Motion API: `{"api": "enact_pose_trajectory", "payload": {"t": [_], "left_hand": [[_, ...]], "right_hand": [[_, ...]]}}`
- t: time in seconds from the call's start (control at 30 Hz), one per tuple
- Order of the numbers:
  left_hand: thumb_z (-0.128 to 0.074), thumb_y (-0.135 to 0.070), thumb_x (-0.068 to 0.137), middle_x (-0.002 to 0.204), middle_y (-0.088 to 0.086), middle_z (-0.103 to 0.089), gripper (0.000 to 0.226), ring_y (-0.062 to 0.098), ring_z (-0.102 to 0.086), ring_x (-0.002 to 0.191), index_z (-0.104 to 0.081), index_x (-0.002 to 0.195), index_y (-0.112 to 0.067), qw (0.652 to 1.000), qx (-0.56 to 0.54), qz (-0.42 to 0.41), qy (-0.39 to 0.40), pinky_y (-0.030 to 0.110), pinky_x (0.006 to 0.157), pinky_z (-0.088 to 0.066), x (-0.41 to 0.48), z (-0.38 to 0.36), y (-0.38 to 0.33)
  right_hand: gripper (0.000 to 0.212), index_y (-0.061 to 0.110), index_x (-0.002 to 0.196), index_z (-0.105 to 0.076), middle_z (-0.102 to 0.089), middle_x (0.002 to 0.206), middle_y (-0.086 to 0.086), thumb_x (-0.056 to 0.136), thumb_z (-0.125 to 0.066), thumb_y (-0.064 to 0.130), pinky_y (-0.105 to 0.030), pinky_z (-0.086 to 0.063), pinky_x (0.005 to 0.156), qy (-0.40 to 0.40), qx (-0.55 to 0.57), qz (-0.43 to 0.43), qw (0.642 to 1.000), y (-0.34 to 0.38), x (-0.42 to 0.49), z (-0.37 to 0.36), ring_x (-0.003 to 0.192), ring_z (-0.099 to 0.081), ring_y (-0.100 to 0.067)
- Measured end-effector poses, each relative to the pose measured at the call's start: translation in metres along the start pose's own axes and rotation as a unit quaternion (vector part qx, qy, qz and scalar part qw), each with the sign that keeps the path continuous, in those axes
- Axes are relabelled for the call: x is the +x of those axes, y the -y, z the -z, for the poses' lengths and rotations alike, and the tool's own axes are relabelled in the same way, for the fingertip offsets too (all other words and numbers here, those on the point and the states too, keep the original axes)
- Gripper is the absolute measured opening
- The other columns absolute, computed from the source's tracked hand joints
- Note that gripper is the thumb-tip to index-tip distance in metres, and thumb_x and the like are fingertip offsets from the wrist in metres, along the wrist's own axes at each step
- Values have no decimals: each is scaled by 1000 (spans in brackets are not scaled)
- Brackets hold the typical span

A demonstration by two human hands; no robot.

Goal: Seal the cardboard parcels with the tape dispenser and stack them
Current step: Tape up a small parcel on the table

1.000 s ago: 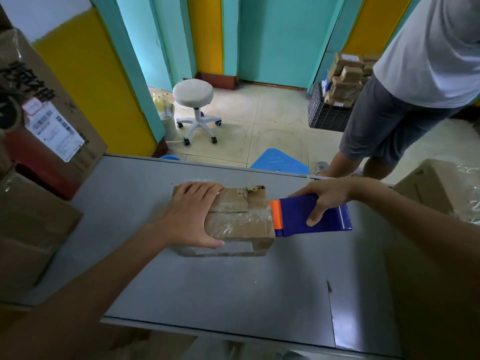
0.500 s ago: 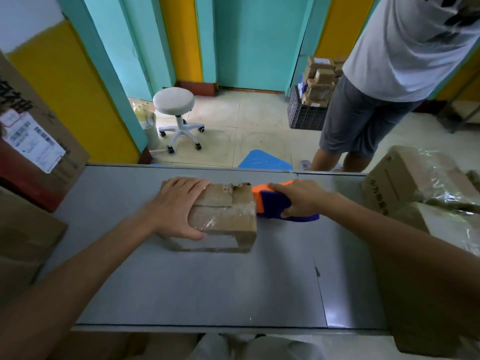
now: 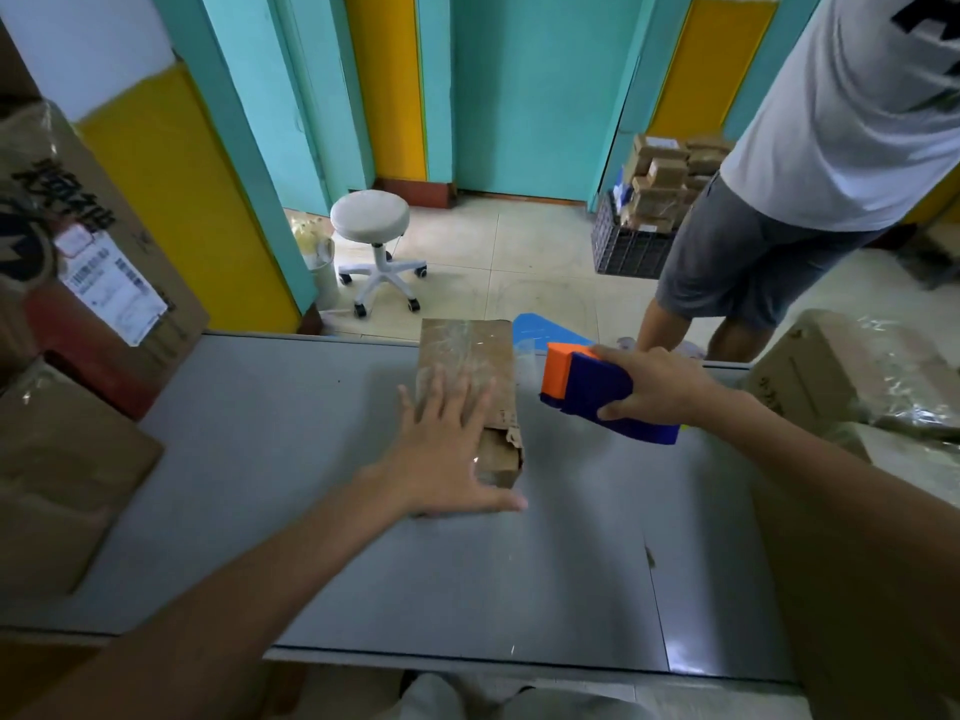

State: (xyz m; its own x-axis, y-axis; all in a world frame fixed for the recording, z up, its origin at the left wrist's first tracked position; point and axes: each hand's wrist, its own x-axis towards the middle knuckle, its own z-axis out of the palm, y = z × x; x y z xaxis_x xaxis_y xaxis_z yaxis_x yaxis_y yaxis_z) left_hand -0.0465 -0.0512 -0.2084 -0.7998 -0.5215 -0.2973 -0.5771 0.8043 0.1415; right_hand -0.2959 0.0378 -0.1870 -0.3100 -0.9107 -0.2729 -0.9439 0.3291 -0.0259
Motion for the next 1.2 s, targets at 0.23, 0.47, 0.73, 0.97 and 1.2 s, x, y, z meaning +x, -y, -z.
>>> {"api": "enact_pose_trajectory", "payload": {"t": [0.23, 0.47, 0.73, 0.97, 1.2], "left_hand": [[-35, -73, 78, 150, 12, 31, 98, 31, 28, 137, 32, 133, -28, 992, 93, 7, -86, 53, 101, 22, 4, -20, 3], [-40, -83, 67, 147, 9, 36, 113, 28, 35, 135, 35, 135, -32, 997, 24, 5, -68, 48, 107, 22, -5, -21, 4], [-57, -58, 81, 151, -5, 28, 104, 17, 24, 140, 20, 144, -27, 997, 4, -67, -25, 42, 115, 11, -17, -2, 26], [-59, -25, 87, 156, -2, 6, 78, 24, -2, 141, -11, 144, -46, 988, 146, -39, -31, 40, 113, -12, -30, 39, 73], [-31, -81, 75, 156, 16, -3, 85, 36, 1, 143, -4, 145, -43, 982, -69, 161, -73, 66, 108, -2, -10, 14, 12]], "right_hand": [[75, 28, 146, -23, -57, 128, -4, 85, -63, 43, -40, -54, 83, 7, 83, 29, 996, 12, -4, 6, 106, -58, -24], [77, 29, 146, -24, -56, 125, -2, 83, -67, 41, -33, -50, 79, 13, 157, 18, 987, 14, -5, 22, 97, -54, -18], [77, 26, 146, -26, -55, 127, -2, 82, -70, 35, -30, -48, 78, 6, 193, 28, 981, 16, -6, 54, 99, -53, -17], [76, 24, 146, -24, -51, 131, -4, 84, -68, 31, -28, -44, 76, 10, 193, 9, 981, 17, -13, 58, 98, -47, -13], [75, 24, 145, -26, -52, 121, 3, 84, -69, 27, -26, -45, 74, 32, 207, 30, 977, 29, -16, 62, 98, -49, -12]]}}
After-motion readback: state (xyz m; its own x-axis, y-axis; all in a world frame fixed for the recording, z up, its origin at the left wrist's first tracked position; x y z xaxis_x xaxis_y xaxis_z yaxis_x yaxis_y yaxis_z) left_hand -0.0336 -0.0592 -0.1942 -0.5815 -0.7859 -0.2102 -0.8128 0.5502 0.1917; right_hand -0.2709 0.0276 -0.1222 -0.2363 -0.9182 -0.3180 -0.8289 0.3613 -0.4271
